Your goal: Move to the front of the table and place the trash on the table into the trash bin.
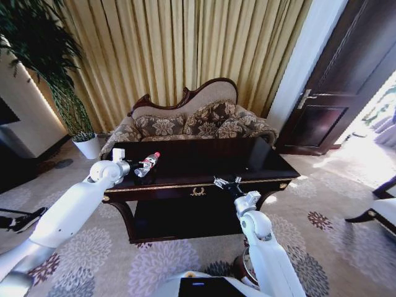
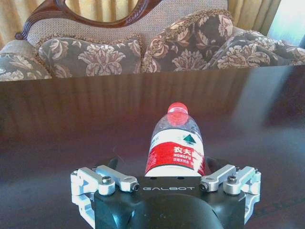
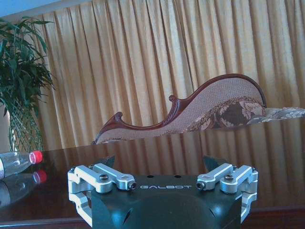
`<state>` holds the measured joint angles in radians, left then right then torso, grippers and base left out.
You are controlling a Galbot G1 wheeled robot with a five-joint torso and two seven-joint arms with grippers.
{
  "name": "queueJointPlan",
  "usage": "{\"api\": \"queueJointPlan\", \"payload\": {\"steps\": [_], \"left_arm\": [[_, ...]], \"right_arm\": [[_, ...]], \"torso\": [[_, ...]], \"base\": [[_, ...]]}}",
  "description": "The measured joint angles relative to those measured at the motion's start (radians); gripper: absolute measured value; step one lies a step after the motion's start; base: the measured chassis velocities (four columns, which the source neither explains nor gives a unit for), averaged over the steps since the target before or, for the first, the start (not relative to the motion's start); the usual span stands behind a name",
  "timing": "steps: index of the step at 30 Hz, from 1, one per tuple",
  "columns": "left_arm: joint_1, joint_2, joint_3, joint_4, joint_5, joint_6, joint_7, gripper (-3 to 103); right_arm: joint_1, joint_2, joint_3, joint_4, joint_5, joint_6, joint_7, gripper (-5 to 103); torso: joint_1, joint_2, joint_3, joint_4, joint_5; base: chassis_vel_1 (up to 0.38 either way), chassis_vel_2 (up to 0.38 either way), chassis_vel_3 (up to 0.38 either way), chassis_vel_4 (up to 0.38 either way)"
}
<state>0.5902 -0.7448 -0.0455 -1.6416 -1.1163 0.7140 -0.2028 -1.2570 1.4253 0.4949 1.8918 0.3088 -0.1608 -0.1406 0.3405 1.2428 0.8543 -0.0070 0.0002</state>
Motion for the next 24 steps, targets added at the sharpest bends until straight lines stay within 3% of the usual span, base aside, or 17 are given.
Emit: {"api": "queueJointPlan", "payload": {"steps": [2, 4, 9, 12, 15, 24], "left_arm": [[0.001, -0.002, 0.000, 0.002, -0.001, 0.000, 0.001, 102], [0.004, -0.003, 0.000, 0.003, -0.001, -0.001, 0.002, 93], [0.005, -0.008, 0.000, 0.005, -0.001, -0.002, 0.002, 82], [0.005, -0.011, 0.002, 0.004, -0.001, -0.004, 0.003, 65], [0.007, -0.010, 0.002, 0.004, -0.002, -0.005, 0.004, 59], [0.010, -0.013, -0.003, -0.003, -0.001, -0.004, 0.002, 58]], "right_arm": [[0.001, 0.000, 0.000, -0.007, 0.000, 0.005, 0.000, 100], [0.001, -0.001, -0.001, -0.011, 0.001, 0.006, 0.000, 100], [0.008, -0.004, 0.000, -0.016, 0.003, 0.007, 0.000, 100], [0.010, -0.004, 0.001, -0.018, 0.005, 0.007, 0.000, 100], [0.007, -0.003, 0.004, -0.018, 0.005, 0.007, 0.000, 100], [0.004, -0.005, 0.011, -0.017, 0.006, 0.008, 0.000, 100]], "torso": [[0.000, 0.000, 0.000, 0.0000, 0.0001], [0.000, 0.000, 0.000, 0.0000, 0.0001], [0.000, 0.000, 0.000, 0.0000, 0.0001], [0.000, 0.000, 0.000, 0.0000, 0.0002], [0.000, 0.000, 0.000, 0.0000, 0.0002], [0.000, 0.000, 0.000, 0.0001, 0.0001]], "base": [[0.000, 0.000, 0.000, 0.000], [0.000, 0.000, 0.000, 0.000], [0.000, 0.000, 0.000, 0.000], [0.000, 0.000, 0.000, 0.000], [0.000, 0.000, 0.000, 0.000], [0.000, 0.000, 0.000, 0.000]]}}
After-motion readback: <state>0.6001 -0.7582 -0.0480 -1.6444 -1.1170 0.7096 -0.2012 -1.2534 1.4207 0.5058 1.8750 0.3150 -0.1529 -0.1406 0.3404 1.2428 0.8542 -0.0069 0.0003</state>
